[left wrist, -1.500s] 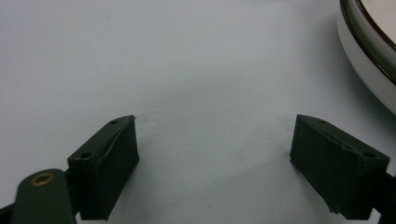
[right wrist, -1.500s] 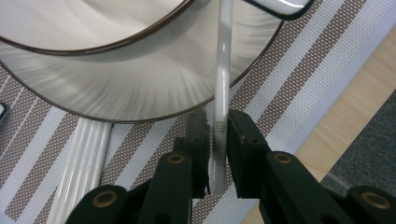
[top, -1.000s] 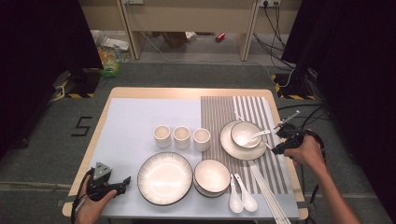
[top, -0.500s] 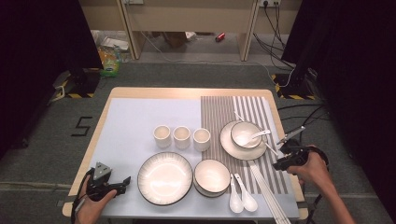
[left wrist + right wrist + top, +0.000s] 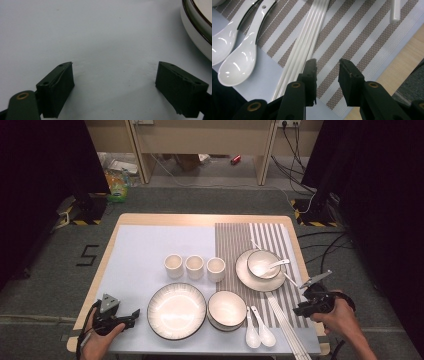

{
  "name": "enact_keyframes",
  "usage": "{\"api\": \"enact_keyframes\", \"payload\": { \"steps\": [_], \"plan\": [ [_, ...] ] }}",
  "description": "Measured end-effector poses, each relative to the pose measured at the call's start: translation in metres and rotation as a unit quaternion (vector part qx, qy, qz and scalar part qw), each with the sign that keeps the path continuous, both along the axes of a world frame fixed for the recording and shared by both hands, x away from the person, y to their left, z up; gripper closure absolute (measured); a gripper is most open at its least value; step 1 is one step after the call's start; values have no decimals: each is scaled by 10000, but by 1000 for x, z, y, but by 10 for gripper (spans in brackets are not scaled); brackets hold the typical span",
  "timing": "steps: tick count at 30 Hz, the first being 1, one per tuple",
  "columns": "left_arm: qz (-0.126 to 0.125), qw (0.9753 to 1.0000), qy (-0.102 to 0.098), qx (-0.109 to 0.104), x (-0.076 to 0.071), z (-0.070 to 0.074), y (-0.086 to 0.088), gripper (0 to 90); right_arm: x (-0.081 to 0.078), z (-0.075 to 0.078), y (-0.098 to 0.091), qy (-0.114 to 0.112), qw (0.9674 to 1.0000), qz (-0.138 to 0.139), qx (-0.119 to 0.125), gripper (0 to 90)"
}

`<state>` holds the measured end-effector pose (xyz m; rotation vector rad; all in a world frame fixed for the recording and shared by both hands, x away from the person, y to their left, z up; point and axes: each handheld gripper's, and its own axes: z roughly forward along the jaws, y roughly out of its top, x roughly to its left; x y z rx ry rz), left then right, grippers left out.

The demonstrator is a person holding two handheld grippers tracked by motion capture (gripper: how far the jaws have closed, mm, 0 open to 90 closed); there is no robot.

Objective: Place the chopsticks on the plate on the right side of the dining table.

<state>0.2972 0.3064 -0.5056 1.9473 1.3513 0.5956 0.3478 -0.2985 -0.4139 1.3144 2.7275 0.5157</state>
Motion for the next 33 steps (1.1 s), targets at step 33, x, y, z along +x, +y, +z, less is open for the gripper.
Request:
{"api": "enact_keyframes", "payload": {
  "steps": [33],
  "plan": [
    [-20, 10000, 35, -9, 0, 0, 0, 142, -31, -11, -9, 51, 9999, -21, 105, 669]
  ]
}}
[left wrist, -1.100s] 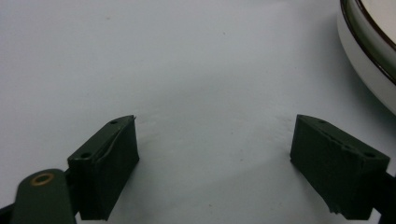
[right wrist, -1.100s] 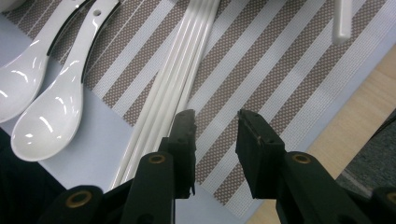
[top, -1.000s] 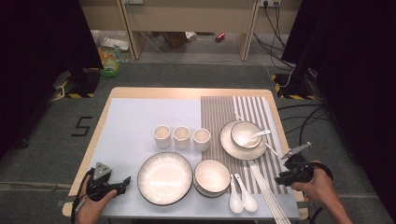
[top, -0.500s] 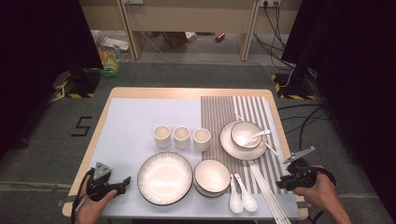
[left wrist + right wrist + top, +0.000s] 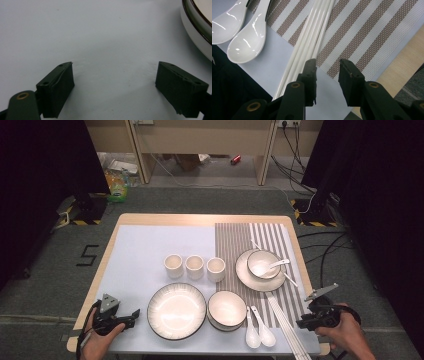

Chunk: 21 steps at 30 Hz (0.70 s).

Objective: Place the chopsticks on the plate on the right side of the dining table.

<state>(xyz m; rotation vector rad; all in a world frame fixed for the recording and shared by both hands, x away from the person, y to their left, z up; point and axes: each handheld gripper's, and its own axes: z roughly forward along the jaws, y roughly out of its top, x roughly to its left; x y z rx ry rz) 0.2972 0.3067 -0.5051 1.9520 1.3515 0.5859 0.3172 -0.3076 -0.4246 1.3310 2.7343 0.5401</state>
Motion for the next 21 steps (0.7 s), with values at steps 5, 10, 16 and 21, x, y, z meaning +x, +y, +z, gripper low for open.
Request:
{"api": "enact_keyframes", "payload": {
  "steps": [5, 10, 16, 21],
  "plan": [
    [0, 10000, -1, 1, 0, 0, 0, 142, -5, -2, 0, 7, 10000, -17, 55, 670],
    [18, 10000, -34, 10, 0, 0, 0, 142, -10, -6, 1, 70, 9999, 54, 76, 669],
    [19, 10000, -34, 9, 0, 0, 0, 142, -15, -12, 4, 132, 9998, 111, 67, 669],
    [21, 10000, -42, 16, 0, 0, 0, 142, -19, -19, 4, 190, 9997, 127, 21, 670]
  ]
}}
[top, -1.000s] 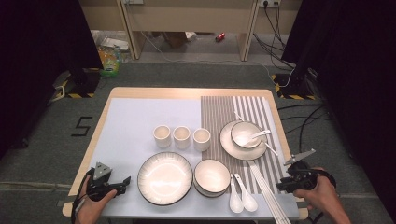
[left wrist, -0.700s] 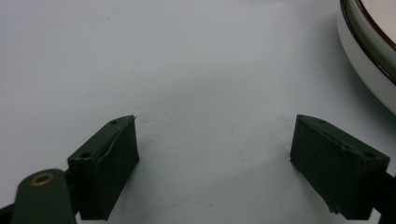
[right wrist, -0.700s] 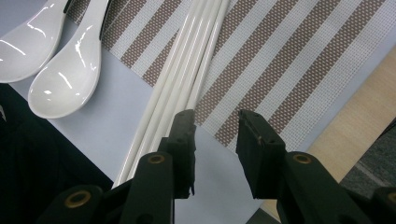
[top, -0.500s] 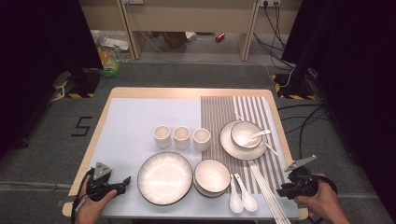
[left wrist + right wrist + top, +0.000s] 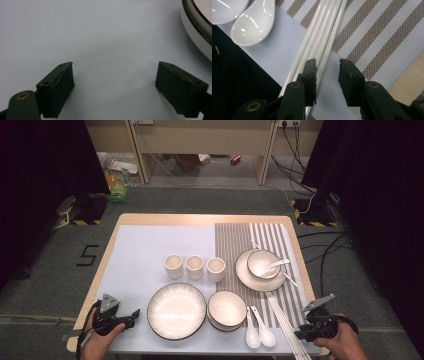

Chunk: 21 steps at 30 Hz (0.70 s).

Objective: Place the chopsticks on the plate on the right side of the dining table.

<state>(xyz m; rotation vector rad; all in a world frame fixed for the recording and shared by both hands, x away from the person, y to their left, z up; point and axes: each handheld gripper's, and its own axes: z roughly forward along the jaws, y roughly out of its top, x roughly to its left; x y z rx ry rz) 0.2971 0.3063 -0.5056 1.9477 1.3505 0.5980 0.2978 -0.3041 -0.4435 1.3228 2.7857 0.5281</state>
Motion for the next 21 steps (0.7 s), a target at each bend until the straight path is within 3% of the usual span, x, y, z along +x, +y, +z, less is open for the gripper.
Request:
{"api": "enact_keyframes", "payload": {
  "steps": [12, 21],
  "plan": [
    [-1, 10000, 3, 3, 0, 0, 0, 142, -5, -5, -2, 139, 9999, -53, 24, 672],
    [0, 10000, 7, -7, 0, 0, 0, 142, 2, -8, -2, 289, 9995, -111, -5, 712]
  ]
}}
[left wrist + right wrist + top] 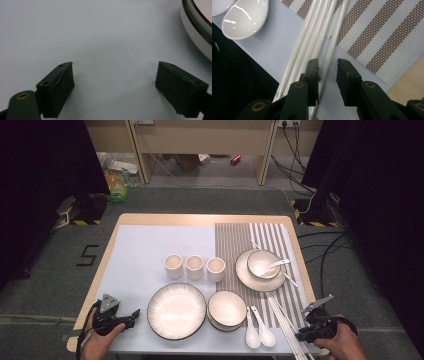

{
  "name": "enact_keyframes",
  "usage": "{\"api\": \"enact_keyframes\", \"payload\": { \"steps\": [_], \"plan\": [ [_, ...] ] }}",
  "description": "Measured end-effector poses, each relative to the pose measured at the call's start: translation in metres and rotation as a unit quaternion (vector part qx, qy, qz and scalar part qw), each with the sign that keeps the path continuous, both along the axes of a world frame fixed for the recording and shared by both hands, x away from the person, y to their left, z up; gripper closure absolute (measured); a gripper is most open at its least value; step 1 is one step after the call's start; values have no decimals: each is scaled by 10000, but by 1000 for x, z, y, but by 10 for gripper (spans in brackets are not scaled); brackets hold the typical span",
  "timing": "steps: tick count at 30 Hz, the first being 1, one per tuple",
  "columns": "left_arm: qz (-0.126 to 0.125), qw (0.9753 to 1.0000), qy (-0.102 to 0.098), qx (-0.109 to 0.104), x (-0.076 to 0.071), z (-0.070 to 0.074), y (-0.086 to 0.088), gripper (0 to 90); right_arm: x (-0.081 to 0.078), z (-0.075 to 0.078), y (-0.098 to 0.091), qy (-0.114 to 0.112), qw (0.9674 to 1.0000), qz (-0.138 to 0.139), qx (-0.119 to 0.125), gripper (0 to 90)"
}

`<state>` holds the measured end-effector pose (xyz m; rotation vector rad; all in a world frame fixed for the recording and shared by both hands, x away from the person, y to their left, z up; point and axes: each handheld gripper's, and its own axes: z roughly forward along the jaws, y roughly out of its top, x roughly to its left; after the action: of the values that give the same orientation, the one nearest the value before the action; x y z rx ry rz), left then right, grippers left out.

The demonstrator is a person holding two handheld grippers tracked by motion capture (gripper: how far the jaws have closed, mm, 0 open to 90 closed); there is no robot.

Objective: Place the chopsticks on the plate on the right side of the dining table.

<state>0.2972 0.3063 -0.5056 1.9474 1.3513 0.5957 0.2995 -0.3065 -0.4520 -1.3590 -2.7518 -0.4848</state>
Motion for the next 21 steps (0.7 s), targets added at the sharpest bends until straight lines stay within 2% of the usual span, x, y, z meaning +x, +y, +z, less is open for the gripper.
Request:
{"api": "enact_keyframes", "payload": {
  "steps": [6, 9, 15, 18, 21],
  "plan": [
    [-2, 10000, 1, 0, 0, 0, 0, 142, 5, 0, -3, 218, 9995, -215, 56, 770],
    [0, 10000, -7, 5, 0, 0, 0, 142, 8, 0, -2, 334, 9989, -314, -13, 808],
    [-6, 10000, -4, 15, 0, 0, 0, 142, 16, 0, 2, 591, 9970, -469, -163, 824],
    [5, 10000, -29, 11, 0, -1, 0, 142, 20, 1, 5, 722, 9960, -433, -305, 833],
    [7, 10000, -39, 16, 0, -1, 0, 144, 25, 1, 5, 864, 9948, -419, -340, 838]
  ]
}}
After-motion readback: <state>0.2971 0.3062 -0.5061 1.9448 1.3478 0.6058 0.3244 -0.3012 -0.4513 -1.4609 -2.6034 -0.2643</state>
